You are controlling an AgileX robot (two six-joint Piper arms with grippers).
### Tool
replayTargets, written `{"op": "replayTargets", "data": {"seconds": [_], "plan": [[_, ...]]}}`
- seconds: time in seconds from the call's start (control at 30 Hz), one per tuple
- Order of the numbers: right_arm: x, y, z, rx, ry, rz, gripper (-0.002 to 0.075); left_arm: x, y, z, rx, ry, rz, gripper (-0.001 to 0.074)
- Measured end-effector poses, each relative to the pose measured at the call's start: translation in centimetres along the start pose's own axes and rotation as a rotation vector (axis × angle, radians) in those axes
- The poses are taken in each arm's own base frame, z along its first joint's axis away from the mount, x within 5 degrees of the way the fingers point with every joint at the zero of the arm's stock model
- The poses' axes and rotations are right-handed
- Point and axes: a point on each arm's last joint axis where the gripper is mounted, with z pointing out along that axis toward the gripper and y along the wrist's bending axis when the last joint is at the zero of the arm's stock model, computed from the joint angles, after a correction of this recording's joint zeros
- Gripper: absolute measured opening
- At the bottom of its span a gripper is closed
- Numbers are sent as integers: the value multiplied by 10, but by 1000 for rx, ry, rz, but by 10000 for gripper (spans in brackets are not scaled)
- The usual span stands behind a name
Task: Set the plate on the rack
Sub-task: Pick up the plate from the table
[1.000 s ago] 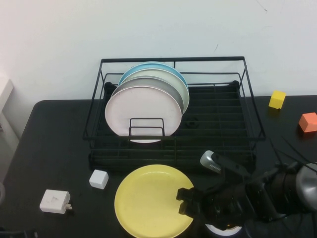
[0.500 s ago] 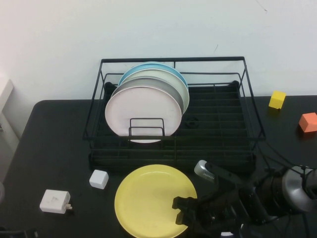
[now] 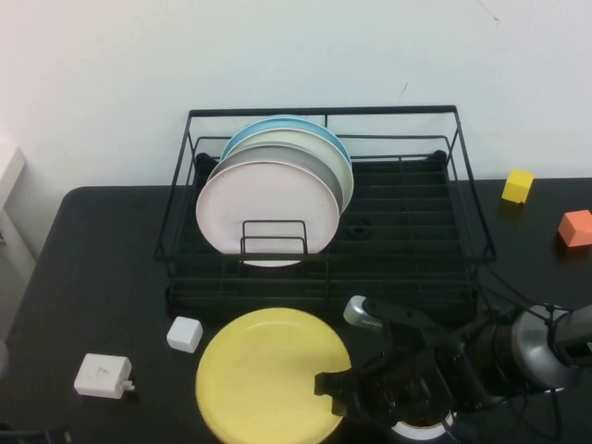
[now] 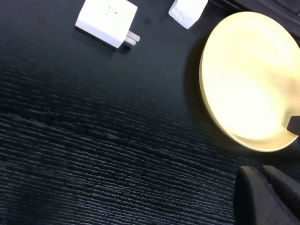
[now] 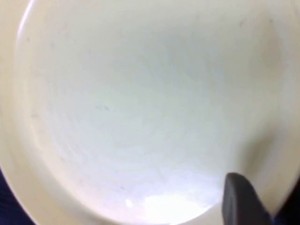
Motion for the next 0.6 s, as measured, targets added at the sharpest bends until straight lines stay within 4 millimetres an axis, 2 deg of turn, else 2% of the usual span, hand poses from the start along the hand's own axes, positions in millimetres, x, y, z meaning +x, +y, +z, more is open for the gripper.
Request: {"op": "replayTargets", "data": {"seconds": [0.07, 0.17, 0.47, 0.6], "plan": [[0, 0, 0, 3, -1, -34, 67, 0, 0, 0, 1, 0, -1, -3], [0, -1, 1, 5, 0, -62, 22, 0, 0, 0, 1, 0, -1, -3], [5, 5, 1, -73, 47, -107, 9, 0, 0, 0, 1, 0, 22, -3], [4, 12, -6, -113, 41, -140, 9, 0, 0, 0, -1, 0, 27, -3]]}}
